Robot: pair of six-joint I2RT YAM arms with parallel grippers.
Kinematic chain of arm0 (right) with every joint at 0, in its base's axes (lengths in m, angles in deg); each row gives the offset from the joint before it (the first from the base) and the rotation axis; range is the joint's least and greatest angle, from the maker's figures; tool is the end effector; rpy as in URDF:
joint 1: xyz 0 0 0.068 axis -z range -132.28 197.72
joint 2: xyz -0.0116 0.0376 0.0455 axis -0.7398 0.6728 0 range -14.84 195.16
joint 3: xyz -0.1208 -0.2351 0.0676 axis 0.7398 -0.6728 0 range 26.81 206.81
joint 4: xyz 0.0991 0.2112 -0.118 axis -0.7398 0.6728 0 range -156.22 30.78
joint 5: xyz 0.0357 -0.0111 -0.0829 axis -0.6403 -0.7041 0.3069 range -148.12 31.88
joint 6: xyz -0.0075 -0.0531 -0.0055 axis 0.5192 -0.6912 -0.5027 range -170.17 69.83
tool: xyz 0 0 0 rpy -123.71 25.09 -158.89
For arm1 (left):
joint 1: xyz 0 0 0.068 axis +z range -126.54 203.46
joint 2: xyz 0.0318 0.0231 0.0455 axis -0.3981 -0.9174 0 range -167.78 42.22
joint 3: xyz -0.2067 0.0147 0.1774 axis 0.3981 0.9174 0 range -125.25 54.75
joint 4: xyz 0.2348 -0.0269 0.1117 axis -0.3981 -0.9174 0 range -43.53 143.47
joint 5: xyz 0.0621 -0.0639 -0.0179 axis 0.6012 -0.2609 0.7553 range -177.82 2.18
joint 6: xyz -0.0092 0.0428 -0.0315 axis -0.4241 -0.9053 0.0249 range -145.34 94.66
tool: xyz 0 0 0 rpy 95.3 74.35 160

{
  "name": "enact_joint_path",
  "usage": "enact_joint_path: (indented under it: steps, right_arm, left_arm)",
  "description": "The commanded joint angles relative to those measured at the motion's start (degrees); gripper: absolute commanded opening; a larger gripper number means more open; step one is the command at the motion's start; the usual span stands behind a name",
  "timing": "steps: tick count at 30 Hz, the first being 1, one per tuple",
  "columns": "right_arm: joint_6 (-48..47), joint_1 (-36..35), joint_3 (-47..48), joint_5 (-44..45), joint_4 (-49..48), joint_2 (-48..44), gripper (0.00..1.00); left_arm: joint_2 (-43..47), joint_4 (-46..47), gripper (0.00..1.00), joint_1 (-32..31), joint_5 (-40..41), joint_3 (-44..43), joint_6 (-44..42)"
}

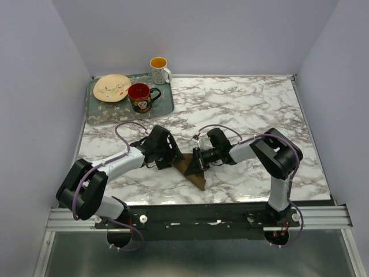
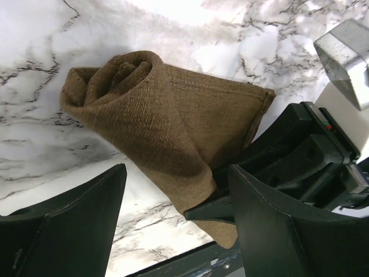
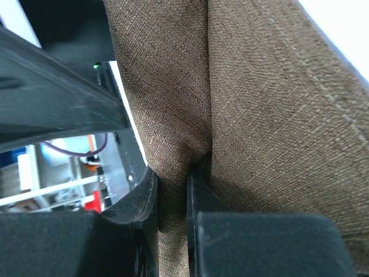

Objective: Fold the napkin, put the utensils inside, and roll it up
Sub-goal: Roll the napkin with the utensil

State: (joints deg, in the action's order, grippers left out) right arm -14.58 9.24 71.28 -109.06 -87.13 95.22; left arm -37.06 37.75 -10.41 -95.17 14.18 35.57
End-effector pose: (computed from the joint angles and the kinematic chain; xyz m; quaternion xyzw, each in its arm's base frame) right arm 0.2450 0.2300 0.0954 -0.1866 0.8287 0.5262 0.0386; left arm 0.2159 -0.1505 0.1776 -0.2032 0.9285 -0.2656 0.1614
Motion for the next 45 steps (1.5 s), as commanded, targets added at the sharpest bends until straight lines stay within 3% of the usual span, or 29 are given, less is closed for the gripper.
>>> enact_joint_path:
  steps: [1, 9, 18, 24, 26, 32, 40, 45]
  right_arm:
    - [2.3, 0.9, -1.8, -4.1, 1.1, 3.6, 0.02]
    - [4.5, 2.6, -0.4, -6.0, 1.2, 5.4, 0.03]
    - [-3.9, 2.7, 4.6, -7.4, 12.4, 4.9, 0.09]
    - [-12.5, 2.7, 7.6, 3.6, 26.3, -0.8, 0.30]
    - [-13.8, 2.4, 7.8, 9.2, 29.8, -5.0, 0.40]
    - [-16.5, -3.5, 10.7, 27.9, 39.3, -15.3, 0.56]
    - [-17.0, -17.2, 14.0, 53.7, 43.2, -18.3, 0.64]
    - [-18.3, -21.0, 16.5, 59.3, 43.8, -15.8, 0.64]
  left_arm:
    - [-2.4, 2.8, 0.78, -0.8, -2.8, 0.9, 0.8]
    - [-3.2, 3.9, 0.76, -1.5, -2.8, 4.0, 4.3]
    - [-7.3, 6.3, 0.56, -1.5, -0.5, 4.0, 4.1]
    - [-6.8, 6.1, 0.48, -1.4, 0.1, 5.2, 5.1]
    - [-6.8, 6.1, 0.47, -1.5, 0.1, 5.0, 5.2]
    - [-6.9, 5.4, 0.43, -1.5, 0.2, 3.8, 4.8]
    - [-6.7, 5.4, 0.42, -1.3, -0.6, 3.6, 4.8]
    - [-6.7, 5.6, 0.41, -0.9, -1.3, 3.5, 4.9]
